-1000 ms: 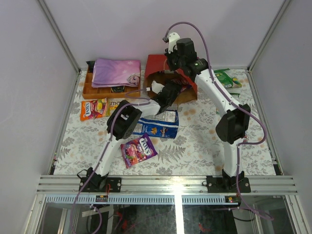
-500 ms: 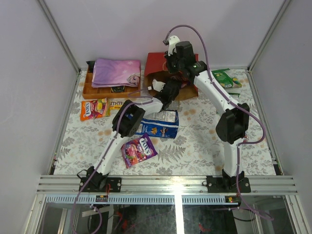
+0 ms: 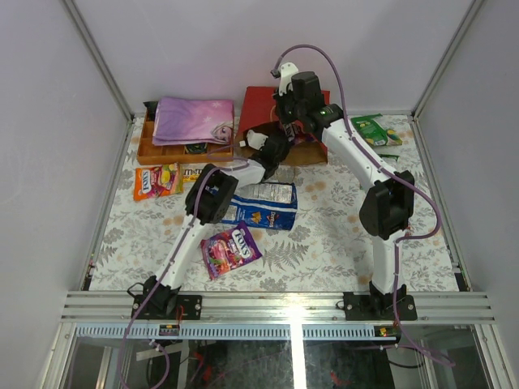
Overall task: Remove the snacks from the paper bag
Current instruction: Take out the snack from the paper bag, then place the snack at the center of the board.
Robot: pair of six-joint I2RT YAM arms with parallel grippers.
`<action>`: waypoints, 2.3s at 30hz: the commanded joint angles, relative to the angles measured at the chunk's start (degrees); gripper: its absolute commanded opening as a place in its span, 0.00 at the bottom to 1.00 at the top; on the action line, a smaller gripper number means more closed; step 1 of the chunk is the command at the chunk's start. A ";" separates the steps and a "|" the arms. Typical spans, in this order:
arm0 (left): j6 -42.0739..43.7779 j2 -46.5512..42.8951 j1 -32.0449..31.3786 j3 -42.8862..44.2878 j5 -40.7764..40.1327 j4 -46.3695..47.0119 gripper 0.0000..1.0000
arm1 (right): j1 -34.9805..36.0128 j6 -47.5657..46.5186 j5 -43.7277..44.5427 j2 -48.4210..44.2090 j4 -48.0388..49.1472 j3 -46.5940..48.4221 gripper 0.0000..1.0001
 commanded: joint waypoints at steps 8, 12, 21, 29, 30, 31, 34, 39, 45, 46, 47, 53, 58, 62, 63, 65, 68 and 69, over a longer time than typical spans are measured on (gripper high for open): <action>13.13 -9.86 1.38 -13.75 0.90 12.25 0.00 | 0.43 3.54 0.95 -3.74 5.80 -0.04 0.00; 15.37 -16.54 0.61 -23.91 1.33 16.98 0.00 | 0.48 5.32 3.42 -3.16 6.36 0.37 0.00; 22.25 -28.92 -1.42 -39.13 2.66 23.07 0.00 | 0.45 8.43 7.22 -0.54 4.74 3.48 0.00; 31.79 -44.15 -1.67 -45.71 8.99 21.30 0.00 | 0.36 8.47 9.82 0.72 4.24 4.50 0.00; 33.70 -45.89 -1.72 -45.48 9.47 19.94 0.00 | 0.39 8.34 10.07 0.84 4.09 4.83 0.00; 35.67 -47.73 -1.71 -45.17 10.06 18.25 0.00 | 0.32 8.18 10.31 0.96 3.98 5.23 0.00; 41.86 -53.10 -1.48 -44.17 12.27 13.99 0.00 | 0.20 7.60 11.53 1.01 3.56 6.51 0.00; 49.96 -62.09 -0.98 -41.58 17.54 8.36 0.00 | -0.28 7.61 11.76 0.68 3.65 6.96 0.00; 54.28 -73.26 1.82 -42.64 16.00 -1.04 0.00 | -0.30 7.68 10.54 0.17 3.36 6.89 0.00; 53.71 -75.32 2.91 -43.64 15.98 -2.11 0.00 | -0.33 7.74 10.10 0.11 3.41 6.85 0.00; 53.00 -78.09 3.99 -44.88 15.87 -3.03 0.00 | -0.34 8.00 9.72 0.07 3.43 6.81 0.00; 49.71 -88.18 10.72 -53.67 15.44 -8.17 0.00 | -0.34 9.01 7.12 0.46 3.09 7.21 0.00; 46.60 -93.79 17.60 -58.34 18.43 -13.74 0.00 | -0.36 9.92 4.68 0.42 2.97 6.90 0.00; 45.82 -96.30 20.08 -61.03 21.14 -19.84 0.00 | -0.36 9.78 3.89 -0.17 2.91 5.61 0.00; 45.52 -97.08 20.19 -61.90 21.27 -21.22 0.00 | -0.31 9.53 3.85 -0.35 3.00 5.25 0.00; 44.73 -98.88 20.39 -63.88 21.53 -23.55 0.00 | -0.36 9.21 3.77 -0.67 2.95 4.50 0.00; 44.04 -102.26 20.48 -66.40 21.42 -26.59 0.00 | -0.33 9.18 3.05 -0.90 2.76 3.90 0.00; 44.01 -103.34 20.55 -67.04 21.01 -27.65 0.00 | -0.36 9.17 2.72 -0.79 2.64 3.93 0.00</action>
